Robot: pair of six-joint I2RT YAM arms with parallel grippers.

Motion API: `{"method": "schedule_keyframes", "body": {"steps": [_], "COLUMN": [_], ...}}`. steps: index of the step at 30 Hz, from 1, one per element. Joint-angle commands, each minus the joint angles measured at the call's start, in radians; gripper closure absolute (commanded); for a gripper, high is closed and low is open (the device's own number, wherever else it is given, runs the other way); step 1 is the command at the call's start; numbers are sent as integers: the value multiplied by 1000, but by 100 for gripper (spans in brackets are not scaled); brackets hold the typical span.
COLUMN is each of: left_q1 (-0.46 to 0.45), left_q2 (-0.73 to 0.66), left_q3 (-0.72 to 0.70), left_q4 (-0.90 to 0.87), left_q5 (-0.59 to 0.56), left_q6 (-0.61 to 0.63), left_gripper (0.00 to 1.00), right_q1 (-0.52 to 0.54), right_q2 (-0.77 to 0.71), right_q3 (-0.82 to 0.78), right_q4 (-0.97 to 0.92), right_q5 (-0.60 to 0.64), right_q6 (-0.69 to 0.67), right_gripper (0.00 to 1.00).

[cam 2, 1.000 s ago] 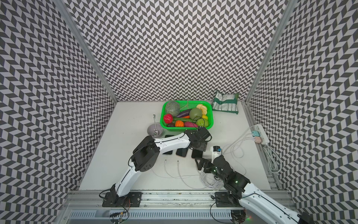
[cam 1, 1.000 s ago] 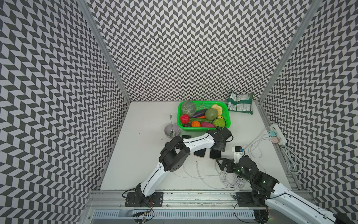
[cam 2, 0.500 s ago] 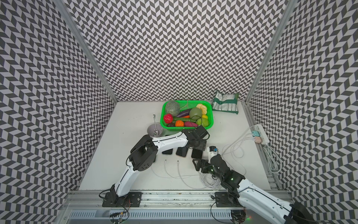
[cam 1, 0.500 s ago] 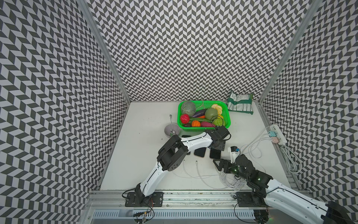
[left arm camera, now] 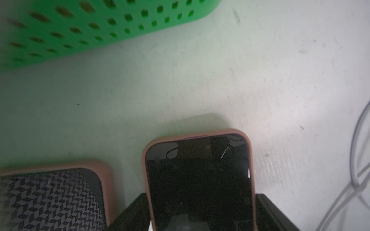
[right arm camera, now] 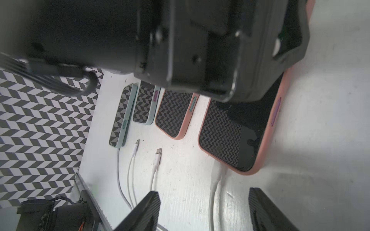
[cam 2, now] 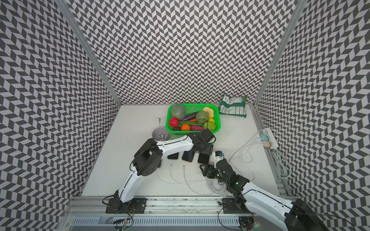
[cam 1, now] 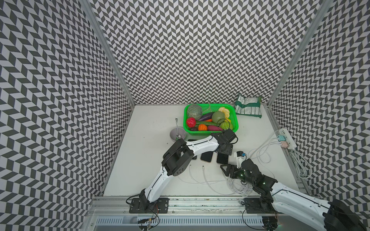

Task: Unplug the charging cable from the phone
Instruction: Remove the charging cable from the phone.

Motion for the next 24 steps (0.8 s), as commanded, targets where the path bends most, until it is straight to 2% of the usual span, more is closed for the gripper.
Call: {"method": "schedule_keyframes", "body": {"steps": [1,8,24], "left_q1": [11,14,39], "left_q2": [-59,-47,2], "left_q3": [1,16,83], "left_q4": [29,22,-14], "left_q5": [3,6,5], "left_q6": [18,17,4], "left_gripper": [100,100,100], "right_q1": [-8,-12,-13], "right_q2": [26,113,327], "right_q3": [-9,4,106], "right_q4": [96,144,124], "right_q5": [-20,-26,-77], "right_q6": [-12,-22,-69], "right_gripper": [30,37,55]}}
